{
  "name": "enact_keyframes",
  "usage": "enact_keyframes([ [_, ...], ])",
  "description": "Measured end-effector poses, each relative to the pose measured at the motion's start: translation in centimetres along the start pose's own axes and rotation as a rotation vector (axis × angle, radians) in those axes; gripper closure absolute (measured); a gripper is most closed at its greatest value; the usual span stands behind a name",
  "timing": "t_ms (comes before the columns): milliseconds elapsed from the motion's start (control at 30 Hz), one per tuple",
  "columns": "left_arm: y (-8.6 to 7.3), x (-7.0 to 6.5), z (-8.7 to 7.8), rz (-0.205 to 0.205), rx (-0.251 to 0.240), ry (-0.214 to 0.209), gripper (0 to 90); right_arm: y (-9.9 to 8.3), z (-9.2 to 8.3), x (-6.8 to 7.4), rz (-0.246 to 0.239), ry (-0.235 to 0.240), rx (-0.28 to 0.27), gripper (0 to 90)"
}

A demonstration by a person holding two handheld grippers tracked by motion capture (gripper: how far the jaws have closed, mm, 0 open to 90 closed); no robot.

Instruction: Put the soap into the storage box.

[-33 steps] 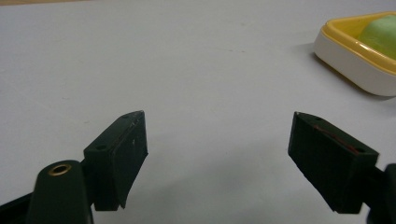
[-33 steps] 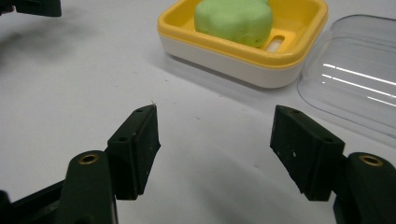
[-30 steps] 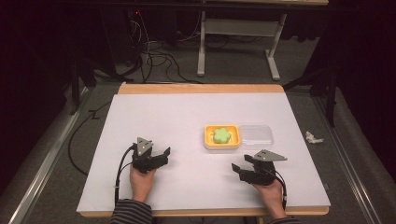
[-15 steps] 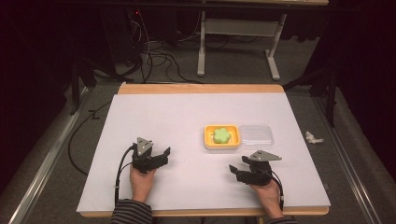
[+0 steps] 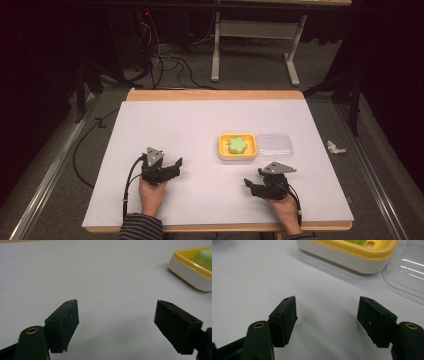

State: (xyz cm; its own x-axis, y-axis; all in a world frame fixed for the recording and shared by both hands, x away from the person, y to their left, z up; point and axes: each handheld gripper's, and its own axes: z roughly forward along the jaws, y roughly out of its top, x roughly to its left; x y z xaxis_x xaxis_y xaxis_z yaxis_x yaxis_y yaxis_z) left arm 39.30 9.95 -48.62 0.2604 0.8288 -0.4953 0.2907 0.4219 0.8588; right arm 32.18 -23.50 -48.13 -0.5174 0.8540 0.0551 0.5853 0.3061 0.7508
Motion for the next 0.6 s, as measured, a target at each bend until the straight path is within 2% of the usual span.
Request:
enact_keyframes([
  [600,-0.01,-0.01,-0.02,0.001,-0.002,0.0,20.0,0.05,0.15,0.07,-0.008,-0.008,0.023,31.9],
])
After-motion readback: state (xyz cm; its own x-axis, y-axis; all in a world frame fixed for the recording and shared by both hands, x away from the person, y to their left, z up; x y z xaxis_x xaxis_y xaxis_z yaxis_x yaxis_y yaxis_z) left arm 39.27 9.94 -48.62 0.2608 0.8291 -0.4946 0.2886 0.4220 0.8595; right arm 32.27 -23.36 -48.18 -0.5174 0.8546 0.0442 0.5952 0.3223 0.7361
